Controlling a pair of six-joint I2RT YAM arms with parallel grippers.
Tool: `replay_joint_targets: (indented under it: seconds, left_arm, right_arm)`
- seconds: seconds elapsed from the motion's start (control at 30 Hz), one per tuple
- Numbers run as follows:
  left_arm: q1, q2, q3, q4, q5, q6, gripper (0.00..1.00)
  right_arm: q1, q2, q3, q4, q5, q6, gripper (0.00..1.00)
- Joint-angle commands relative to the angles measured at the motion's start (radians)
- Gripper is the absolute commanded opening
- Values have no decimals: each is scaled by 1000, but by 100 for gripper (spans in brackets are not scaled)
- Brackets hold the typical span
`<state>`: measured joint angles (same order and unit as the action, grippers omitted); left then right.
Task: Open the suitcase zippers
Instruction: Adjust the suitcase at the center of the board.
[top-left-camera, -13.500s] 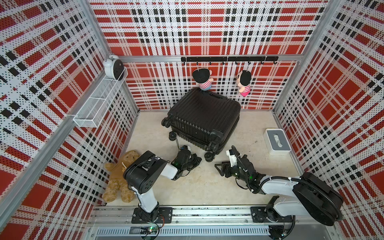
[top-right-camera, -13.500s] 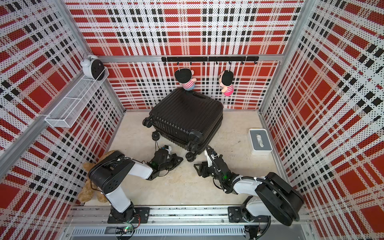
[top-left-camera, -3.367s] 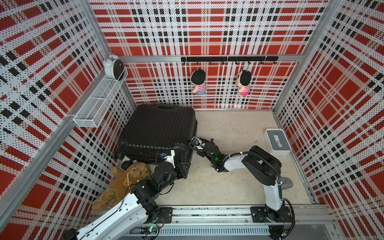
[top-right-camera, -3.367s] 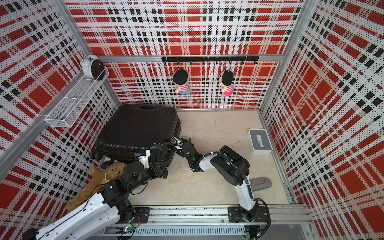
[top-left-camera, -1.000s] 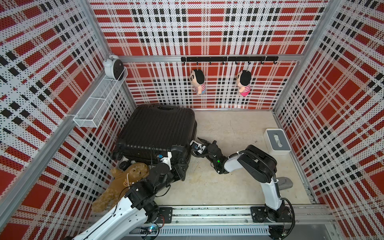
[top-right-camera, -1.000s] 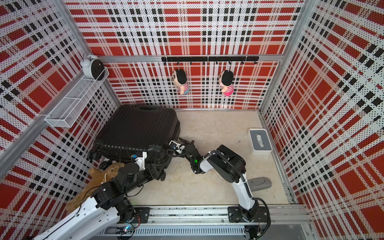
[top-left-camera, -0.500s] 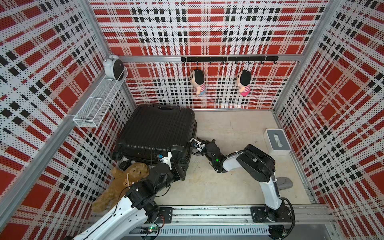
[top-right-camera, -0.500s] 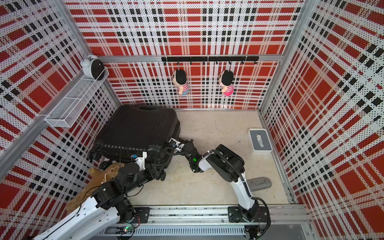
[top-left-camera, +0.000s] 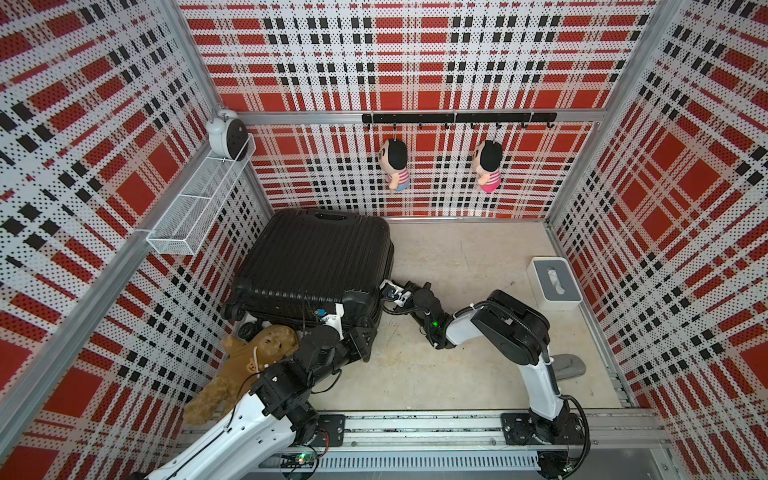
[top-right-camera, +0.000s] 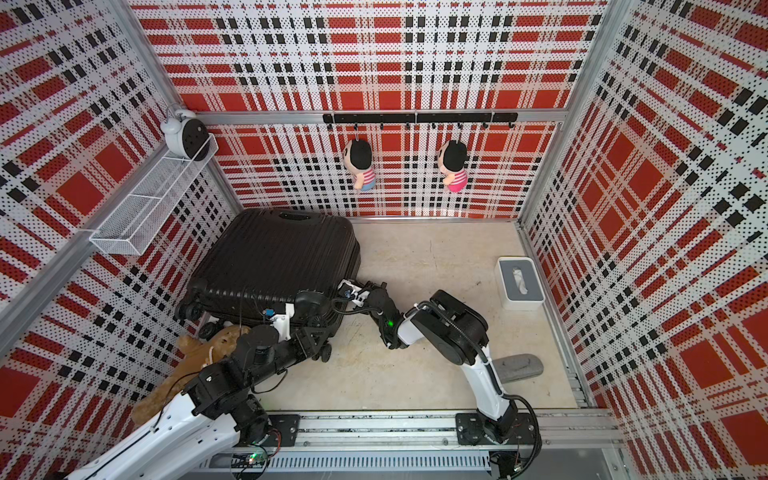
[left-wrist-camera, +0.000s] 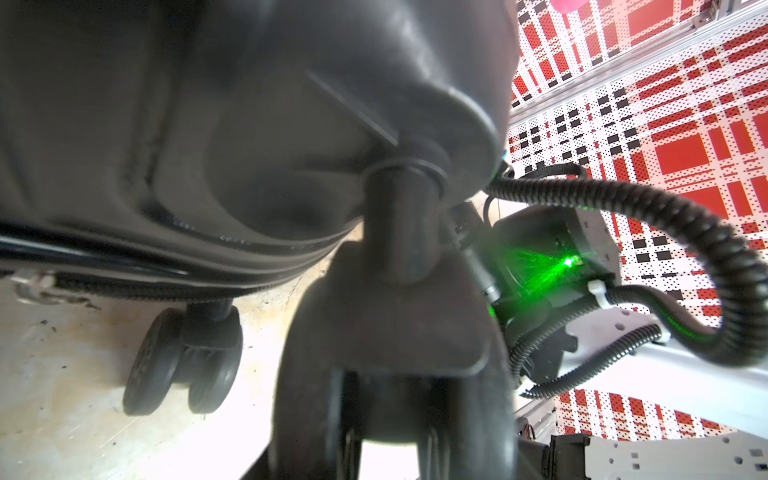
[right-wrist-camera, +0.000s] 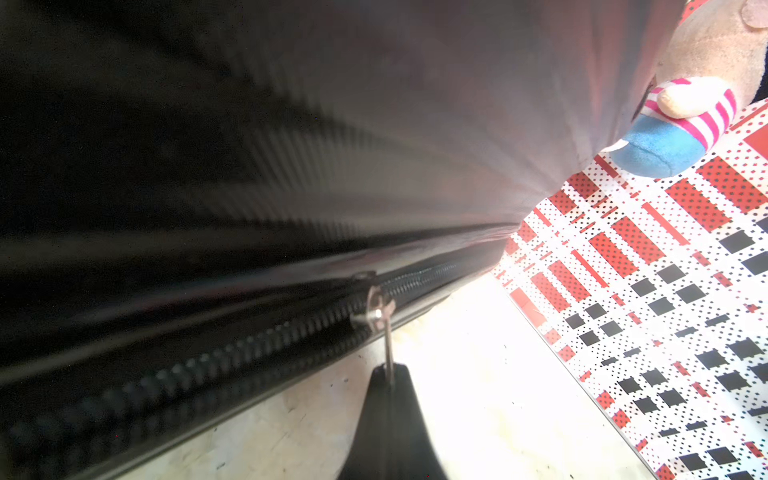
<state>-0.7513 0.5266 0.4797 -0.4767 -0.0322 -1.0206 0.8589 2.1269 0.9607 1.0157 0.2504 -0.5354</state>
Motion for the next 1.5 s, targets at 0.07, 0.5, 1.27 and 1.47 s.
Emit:
replay_joint_targets:
  seconds: [0.07,0.5,1.27,1.47]
  left_arm:
    - [1,-4,29,42,48,4,0]
    - [-39,80,-31,111,98,9,0]
    - [89,342,3,175,73,177,0]
    - [341,224,-32,172,24,180,0]
  right_arm:
    - [-1,-89,-34,-44,-81,60,0]
    - [-209,-190,191,-639,-248,319,0]
    - [-267,-951,-386,-978,-108,575,0]
    - [-91,-993,-383,-1007,-109,639,0]
